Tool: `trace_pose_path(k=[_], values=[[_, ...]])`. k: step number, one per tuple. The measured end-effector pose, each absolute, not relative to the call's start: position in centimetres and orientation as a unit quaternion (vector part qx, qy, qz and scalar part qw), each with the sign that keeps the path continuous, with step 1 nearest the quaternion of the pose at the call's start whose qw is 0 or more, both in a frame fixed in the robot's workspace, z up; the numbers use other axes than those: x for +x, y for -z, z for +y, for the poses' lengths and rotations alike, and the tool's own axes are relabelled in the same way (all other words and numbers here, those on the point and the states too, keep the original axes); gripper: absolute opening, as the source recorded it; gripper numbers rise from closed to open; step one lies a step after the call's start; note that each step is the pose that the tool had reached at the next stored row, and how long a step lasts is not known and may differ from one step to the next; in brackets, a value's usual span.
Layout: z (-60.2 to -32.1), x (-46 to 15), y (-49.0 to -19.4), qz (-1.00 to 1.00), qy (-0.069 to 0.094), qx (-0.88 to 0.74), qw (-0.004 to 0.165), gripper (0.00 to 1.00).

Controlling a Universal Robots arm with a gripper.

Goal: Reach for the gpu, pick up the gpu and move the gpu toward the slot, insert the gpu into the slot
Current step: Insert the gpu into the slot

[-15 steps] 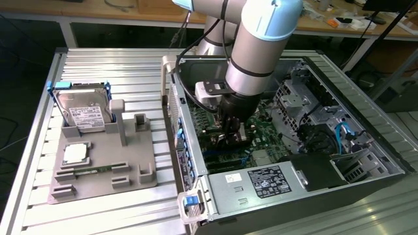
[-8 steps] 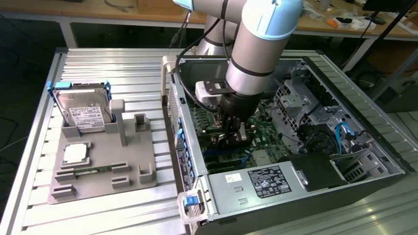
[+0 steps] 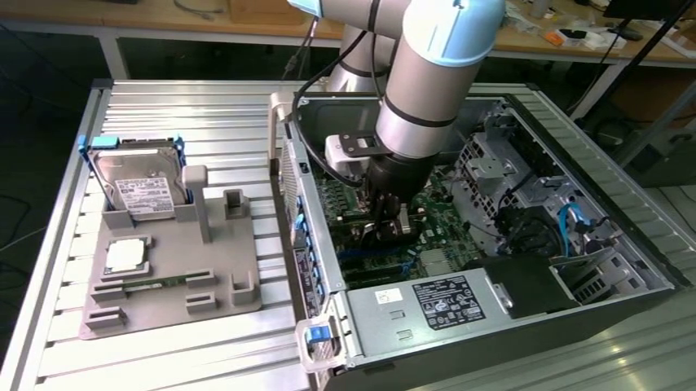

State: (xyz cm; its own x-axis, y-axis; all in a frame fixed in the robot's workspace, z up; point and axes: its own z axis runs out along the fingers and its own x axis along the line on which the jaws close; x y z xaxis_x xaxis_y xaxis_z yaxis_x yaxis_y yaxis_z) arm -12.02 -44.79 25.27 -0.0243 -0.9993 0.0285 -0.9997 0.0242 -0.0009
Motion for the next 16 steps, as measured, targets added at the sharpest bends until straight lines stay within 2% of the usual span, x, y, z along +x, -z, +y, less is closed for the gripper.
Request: trace_pose_path(k=[5, 16], values=[[-44.79, -12.02, -25.30, -0.716, -0.012, 0.698, 0.008, 0.27], [-44.69, -12.04, -25.30, -0.715, -0.026, 0.698, -0.006, 0.27]])
